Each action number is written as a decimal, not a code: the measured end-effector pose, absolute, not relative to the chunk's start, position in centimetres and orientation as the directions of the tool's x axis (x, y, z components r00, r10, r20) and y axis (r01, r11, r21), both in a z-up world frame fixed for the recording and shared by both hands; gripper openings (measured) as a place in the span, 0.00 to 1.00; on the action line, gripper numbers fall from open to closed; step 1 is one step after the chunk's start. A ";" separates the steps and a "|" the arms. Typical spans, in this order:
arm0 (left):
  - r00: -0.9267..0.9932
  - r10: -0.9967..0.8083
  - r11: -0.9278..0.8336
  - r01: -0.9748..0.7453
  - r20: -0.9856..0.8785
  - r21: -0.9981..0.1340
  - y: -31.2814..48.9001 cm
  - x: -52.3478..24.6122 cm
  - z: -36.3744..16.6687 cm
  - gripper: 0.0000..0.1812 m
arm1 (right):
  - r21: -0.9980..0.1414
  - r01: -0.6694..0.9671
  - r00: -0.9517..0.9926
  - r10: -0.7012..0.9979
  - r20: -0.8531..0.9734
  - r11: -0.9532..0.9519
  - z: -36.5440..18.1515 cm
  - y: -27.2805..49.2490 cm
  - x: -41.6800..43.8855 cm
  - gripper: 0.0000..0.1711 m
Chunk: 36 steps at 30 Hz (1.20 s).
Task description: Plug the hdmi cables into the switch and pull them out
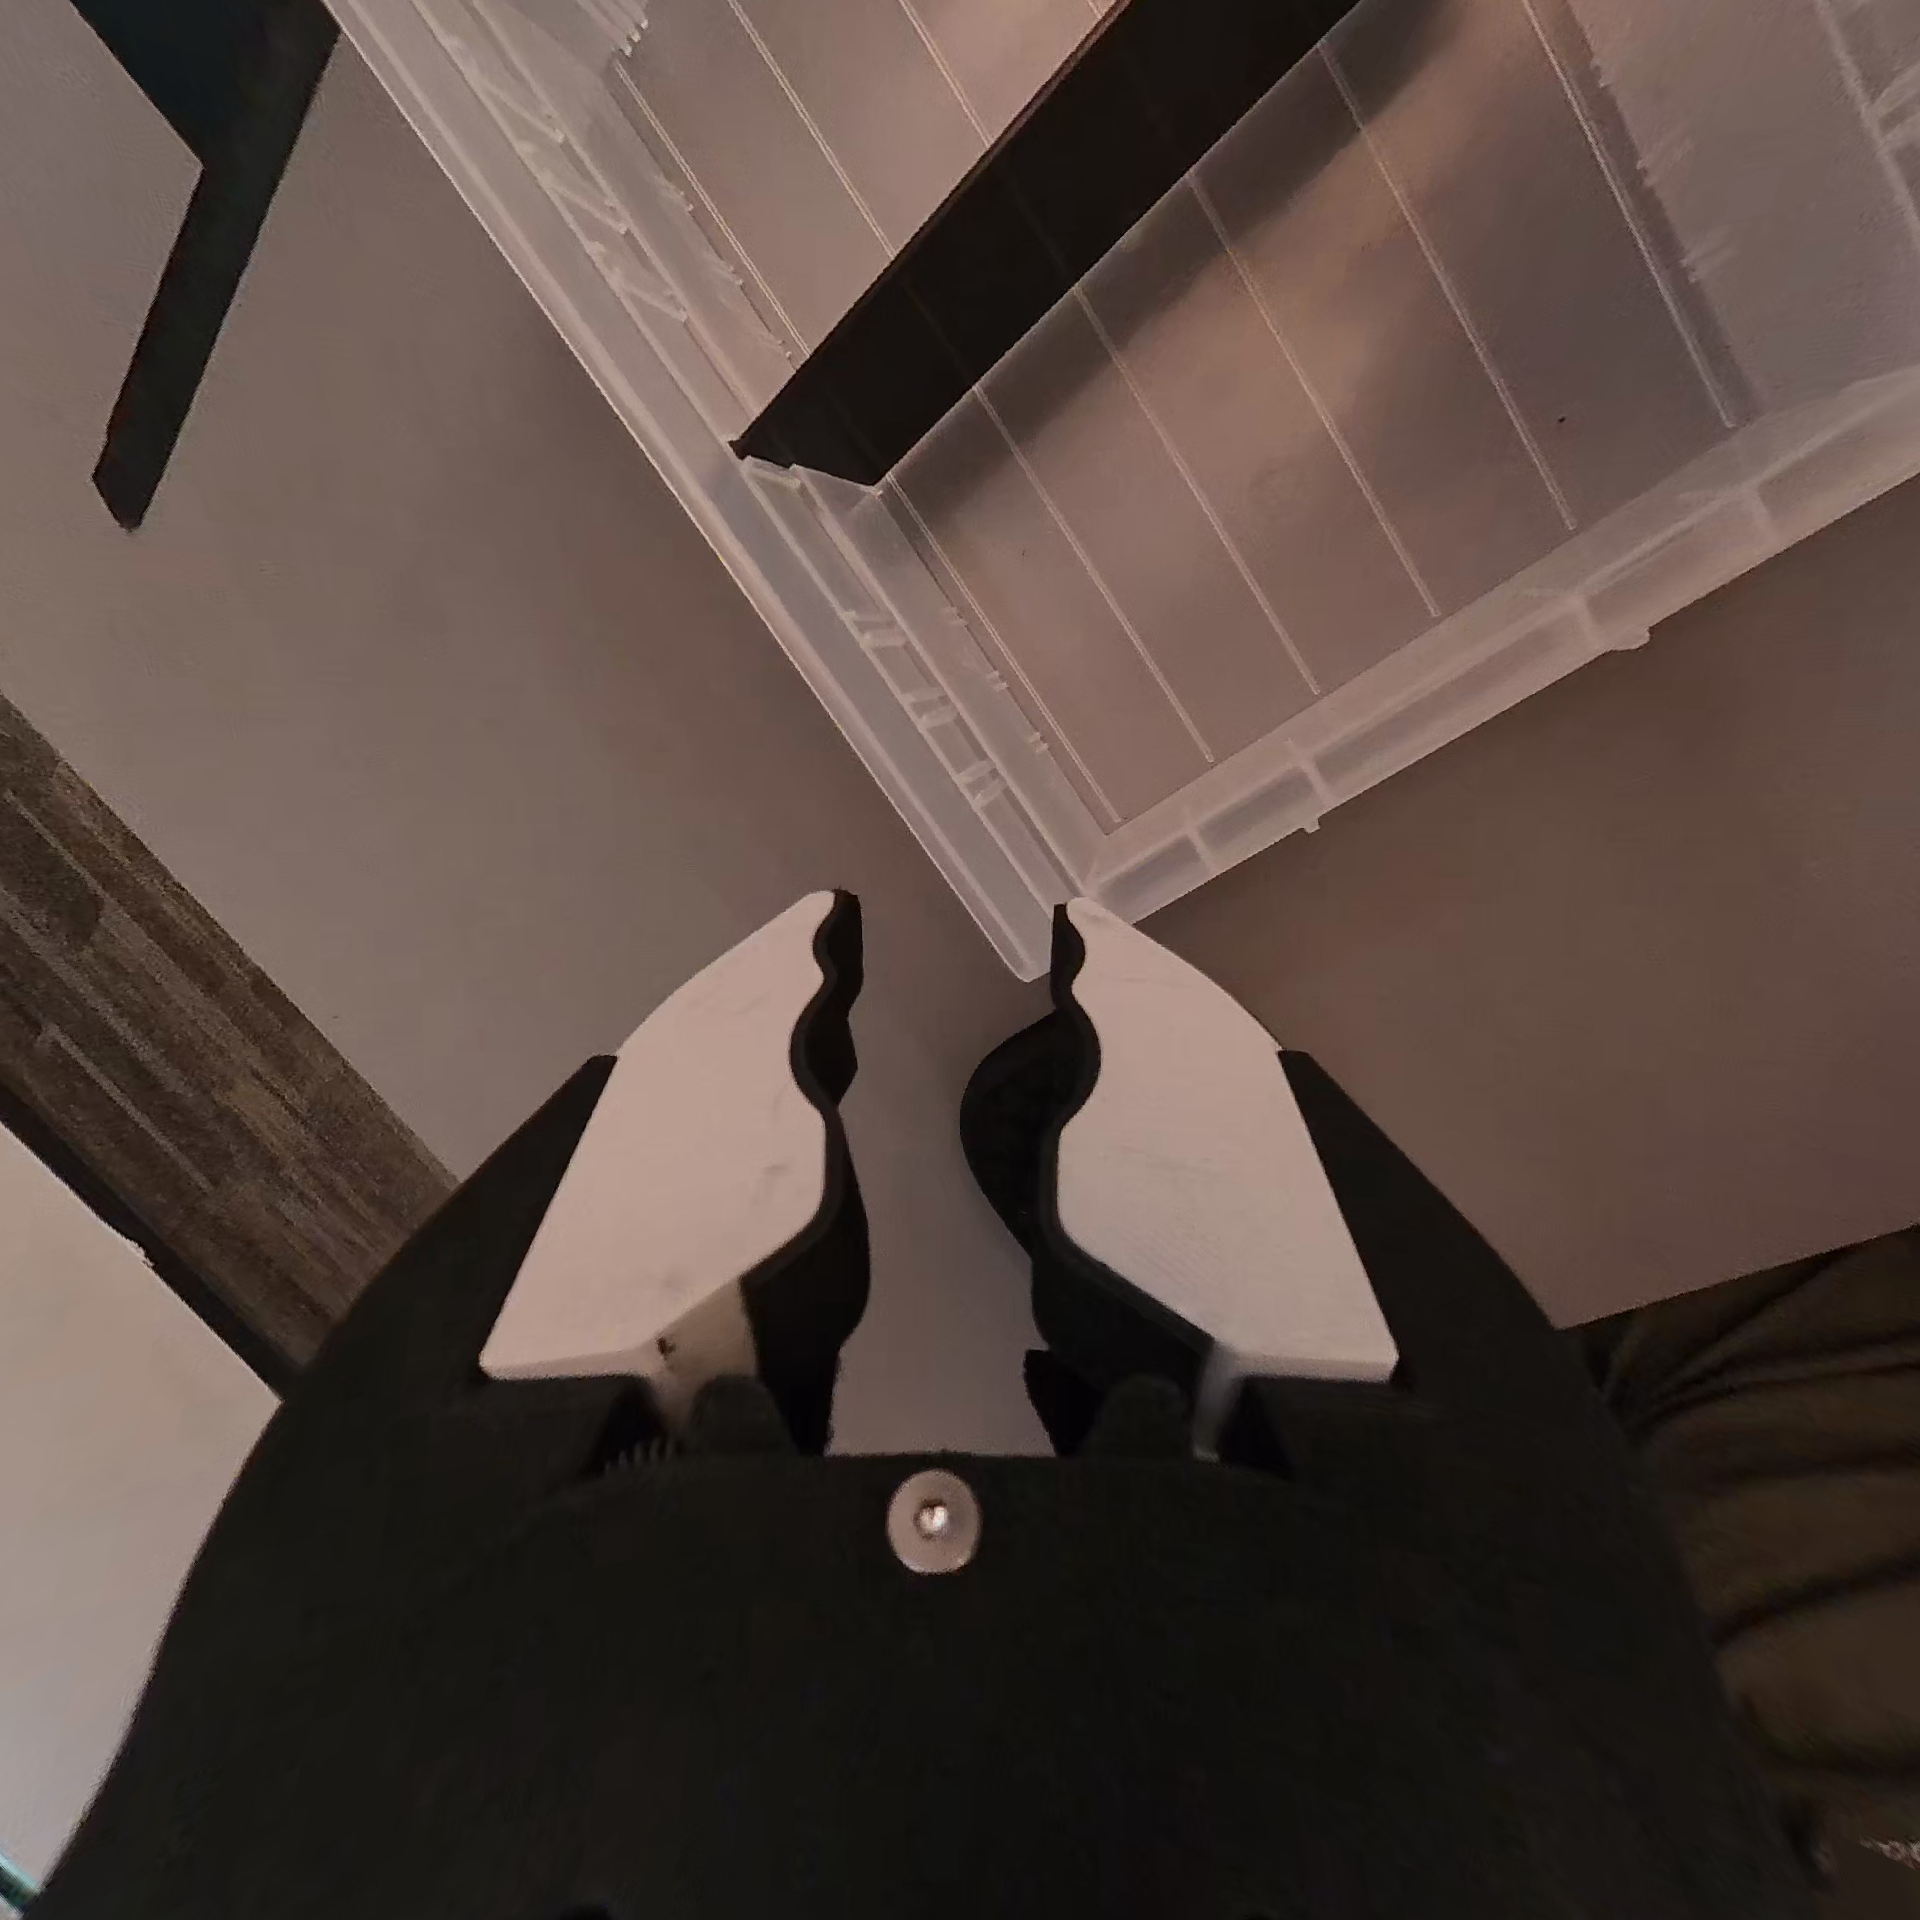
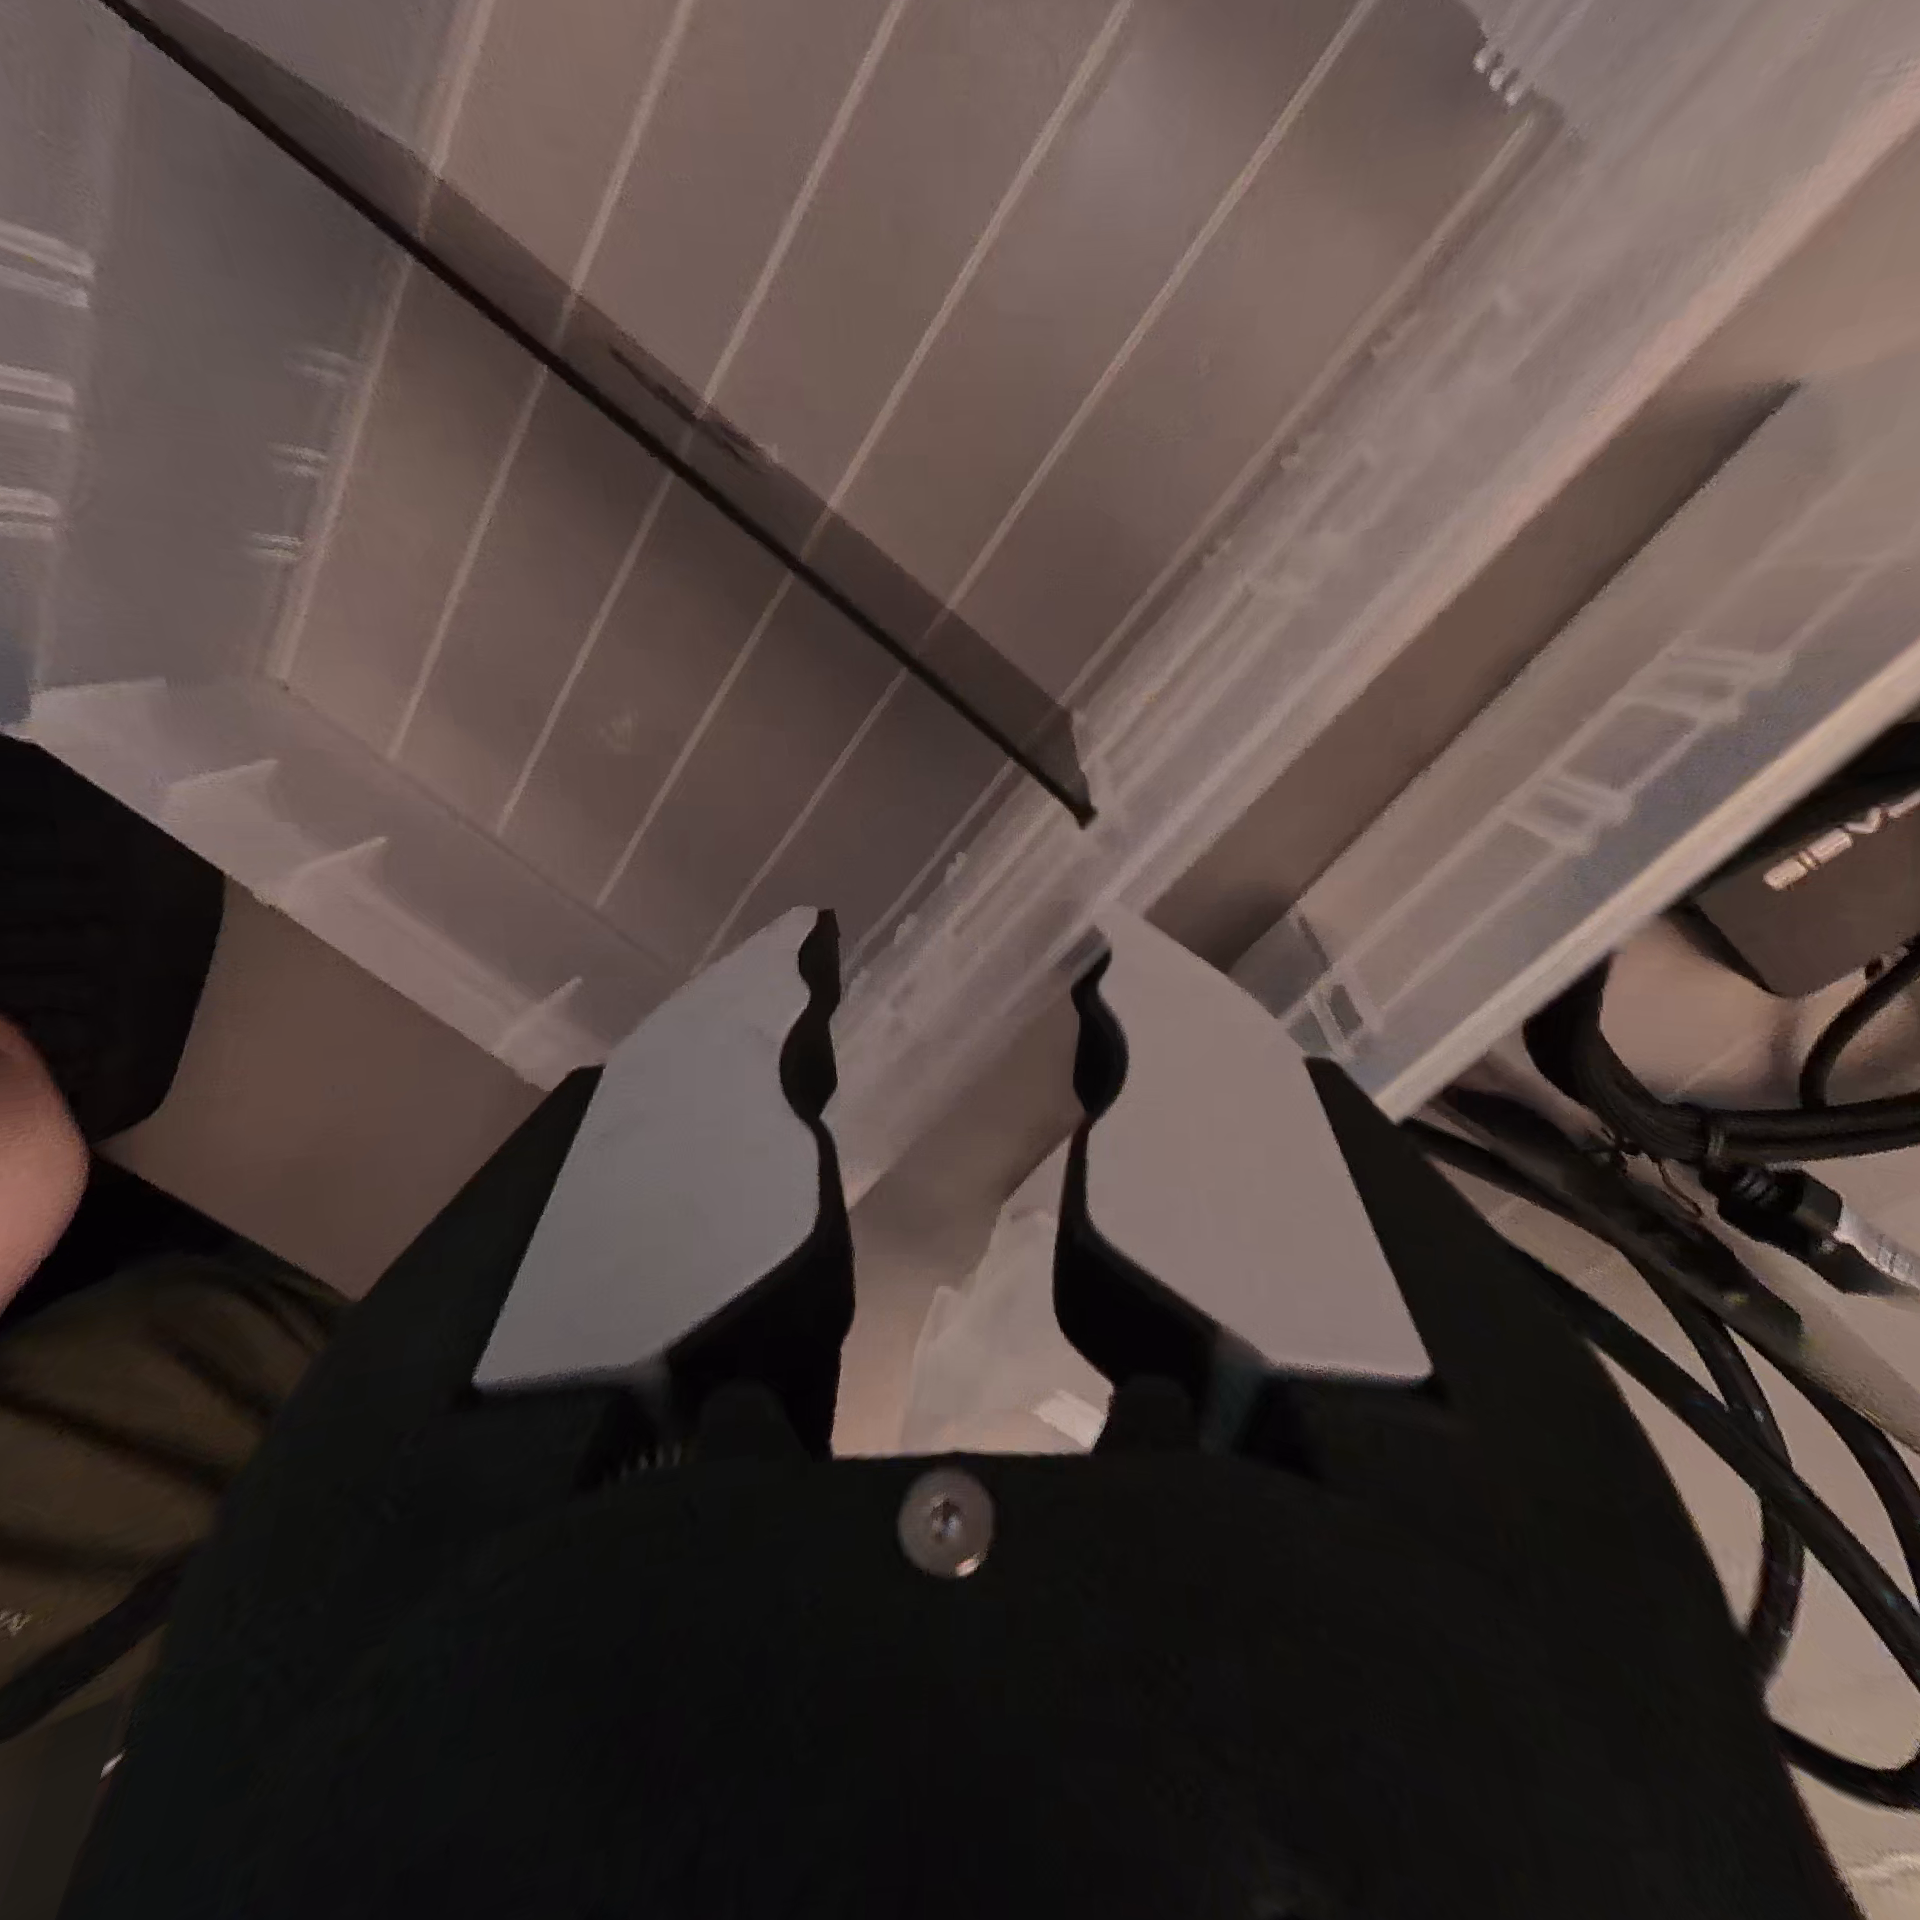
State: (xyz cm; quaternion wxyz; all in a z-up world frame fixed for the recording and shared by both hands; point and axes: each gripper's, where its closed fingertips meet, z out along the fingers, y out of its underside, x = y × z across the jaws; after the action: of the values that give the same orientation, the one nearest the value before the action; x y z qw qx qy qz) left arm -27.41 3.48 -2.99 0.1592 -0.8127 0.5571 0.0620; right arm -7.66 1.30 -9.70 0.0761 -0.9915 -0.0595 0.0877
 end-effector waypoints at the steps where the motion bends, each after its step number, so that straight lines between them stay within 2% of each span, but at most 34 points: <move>1: 0.372 -0.886 -0.327 -0.925 -0.277 -0.196 3.5 -27.4 -2.9 0.19 | -0.158 0.097 0.981 0.121 -0.154 -0.983 -10.0 1.6 -7.7 0.26; 3: 0.366 -0.889 -0.319 -0.926 -0.275 -0.202 3.4 -27.4 -2.8 0.19 | -0.153 0.098 0.984 0.118 -0.130 -0.983 -10.3 2.1 -7.6 0.26; 6: 0.354 -0.894 -0.305 -0.930 -0.274 -0.205 3.2 -27.3 -2.7 0.19 | -0.166 -0.002 0.978 0.033 -0.208 -0.986 -10.1 3.0 -8.0 0.26; 8: 0.349 -0.897 -0.300 -0.931 -0.272 -0.207 3.1 -27.3 -2.7 0.19 | -0.127 -0.032 0.984 -0.009 -0.177 -0.991 -11.1 2.7 -7.2 0.28; 11: 0.338 -0.900 -0.286 -0.934 -0.274 -0.215 3.0 -27.2 -2.5 0.19 | -0.079 -0.043 0.983 -0.028 -0.184 -0.996 -12.3 2.4 -7.4 0.28; 14: 0.335 -0.901 -0.279 -0.934 -0.275 -0.223 3.0 -27.1 -2.4 0.18 | -0.095 -0.001 0.993 0.011 -0.120 -0.995 -12.6 2.9 -7.3 0.26; 22: 0.331 -0.904 -0.276 -0.936 -0.272 -0.221 3.0 -27.2 -2.4 0.18 | -0.112 -0.025 0.993 -0.011 -0.119 -0.993 -12.7 3.3 -7.6 0.21; 25: 0.335 -0.901 -0.279 -0.934 -0.276 -0.222 3.1 -27.3 -2.4 0.18 | -0.064 -0.043 0.993 -0.035 -0.115 -0.997 -13.7 2.6 -7.5 0.21; 27: 0.339 -0.900 -0.282 -0.932 -0.273 -0.228 3.1 -27.3 -2.3 0.18 | -0.049 -0.059 0.988 -0.052 -0.146 -0.997 -14.5 2.3 -8.0 0.19; 30: 0.351 -0.894 -0.294 -0.928 -0.278 -0.228 3.2 -27.6 -2.2 0.18 | -0.086 -0.101 0.977 -0.082 -0.198 -0.991 -14.9 2.7 -8.5 0.10; 36: 0.353 -0.890 -0.292 -0.927 -0.287 -0.234 3.3 -27.6 -2.0 0.18 | -0.073 -0.115 0.974 -0.098 -0.203 -0.991 -14.9 2.5 -8.1 0.05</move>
State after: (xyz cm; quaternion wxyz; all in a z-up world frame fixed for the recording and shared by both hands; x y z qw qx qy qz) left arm -27.57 3.31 -2.05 0.1817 -0.8022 0.5665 0.0509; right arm -8.05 2.49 -14.93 0.0424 -0.9926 0.0538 0.0999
